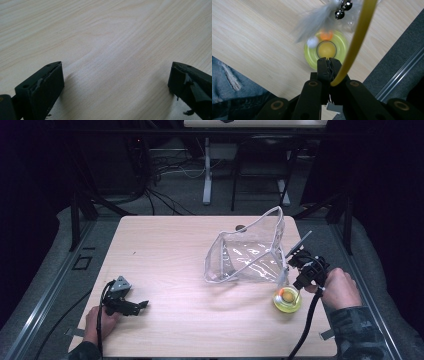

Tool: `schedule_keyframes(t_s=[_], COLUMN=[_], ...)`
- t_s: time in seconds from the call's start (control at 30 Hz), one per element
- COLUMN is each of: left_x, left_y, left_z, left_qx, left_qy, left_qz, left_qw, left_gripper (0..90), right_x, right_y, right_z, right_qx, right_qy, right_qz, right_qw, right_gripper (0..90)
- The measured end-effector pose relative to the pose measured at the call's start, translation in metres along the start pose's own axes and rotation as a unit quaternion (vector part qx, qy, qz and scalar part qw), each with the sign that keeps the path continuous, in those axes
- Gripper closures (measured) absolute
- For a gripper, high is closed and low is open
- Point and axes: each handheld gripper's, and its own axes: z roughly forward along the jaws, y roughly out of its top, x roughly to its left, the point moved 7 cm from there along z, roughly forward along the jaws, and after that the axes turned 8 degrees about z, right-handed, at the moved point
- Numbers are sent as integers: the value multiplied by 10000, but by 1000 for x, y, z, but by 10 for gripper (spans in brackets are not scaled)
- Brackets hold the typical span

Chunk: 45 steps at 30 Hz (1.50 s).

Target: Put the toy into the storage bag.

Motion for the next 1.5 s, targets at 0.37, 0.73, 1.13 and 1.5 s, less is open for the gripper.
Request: schedule_keyframes(t_s=[0.37,0.73,1.13,1.5], left_x=[0,0,0,0], left_y=[0,0,0,0], left_z=[0,0,0,0], left_qx=[1,2,1,1], left_qy=[1,2,2,2], left_qz=[1,7,0,1], left_qw=[10000,10000,10000,10000], left_gripper=[4,4,4,4], right_x=[0,1,-6,-15], right_y=[4,6,5,6], right_z=[-3,-10,-21,-39], right_qx=[-106,-164,-165,-213], right_qy=[139,225,175,21], right_qz=[39,22,135,245], right_qw=[9998,9996,9996,9995], right_gripper=[876,877,877,877])
